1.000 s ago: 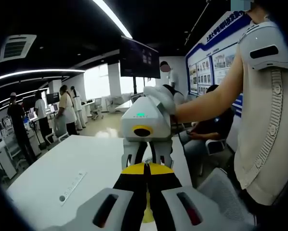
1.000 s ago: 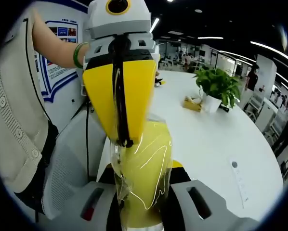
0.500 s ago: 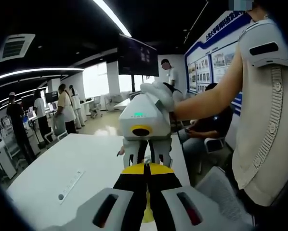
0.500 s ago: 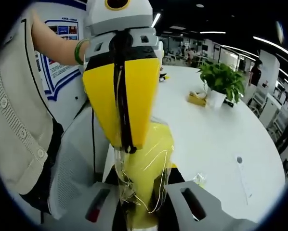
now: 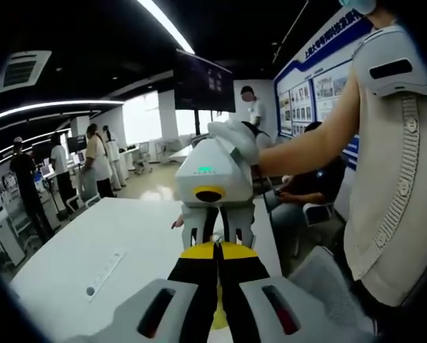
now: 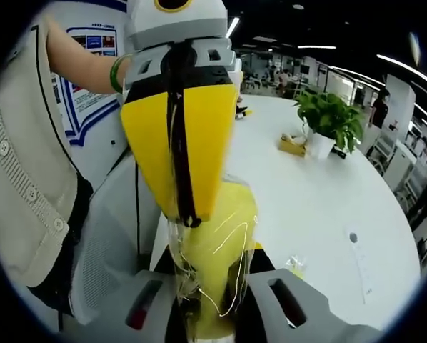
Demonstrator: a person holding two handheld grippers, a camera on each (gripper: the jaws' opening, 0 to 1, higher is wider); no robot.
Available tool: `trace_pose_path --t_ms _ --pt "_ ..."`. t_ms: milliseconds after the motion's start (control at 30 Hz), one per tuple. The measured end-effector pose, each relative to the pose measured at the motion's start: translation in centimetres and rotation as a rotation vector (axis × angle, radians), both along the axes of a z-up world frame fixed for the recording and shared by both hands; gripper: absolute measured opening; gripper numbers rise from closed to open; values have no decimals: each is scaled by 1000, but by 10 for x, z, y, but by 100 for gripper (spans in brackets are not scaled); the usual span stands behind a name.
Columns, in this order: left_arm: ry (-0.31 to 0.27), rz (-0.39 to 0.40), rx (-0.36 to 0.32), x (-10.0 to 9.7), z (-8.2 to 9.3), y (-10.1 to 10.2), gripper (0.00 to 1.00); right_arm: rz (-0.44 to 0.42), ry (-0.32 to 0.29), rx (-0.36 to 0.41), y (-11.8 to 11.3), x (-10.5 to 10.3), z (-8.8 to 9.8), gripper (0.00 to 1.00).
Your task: Compare the silicone blocks by pressing each to a similar depth, holding the contact briefly, and releasing to observe deformation and rebound differences across the visible hardness samples.
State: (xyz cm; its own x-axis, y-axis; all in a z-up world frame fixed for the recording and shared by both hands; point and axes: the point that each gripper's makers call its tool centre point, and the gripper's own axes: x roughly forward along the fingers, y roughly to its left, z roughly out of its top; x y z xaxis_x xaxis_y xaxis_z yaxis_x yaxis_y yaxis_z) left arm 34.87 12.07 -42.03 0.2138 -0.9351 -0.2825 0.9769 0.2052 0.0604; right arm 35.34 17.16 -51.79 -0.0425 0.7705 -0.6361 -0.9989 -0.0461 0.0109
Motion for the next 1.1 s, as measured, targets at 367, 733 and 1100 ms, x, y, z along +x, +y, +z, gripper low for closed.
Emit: trace_pose_path --t_ms 367,733,1100 --pt "2 -4 7 0 -2 0 0 2 -3 -1 -1 0 -1 7" --pt "-4 -1 18 0 -2 2 0 -4 0 -16 0 0 -2 9" --pt "-9 6 35 -1 -4 4 0 -13 -2 -30 -1 1 -5 11"
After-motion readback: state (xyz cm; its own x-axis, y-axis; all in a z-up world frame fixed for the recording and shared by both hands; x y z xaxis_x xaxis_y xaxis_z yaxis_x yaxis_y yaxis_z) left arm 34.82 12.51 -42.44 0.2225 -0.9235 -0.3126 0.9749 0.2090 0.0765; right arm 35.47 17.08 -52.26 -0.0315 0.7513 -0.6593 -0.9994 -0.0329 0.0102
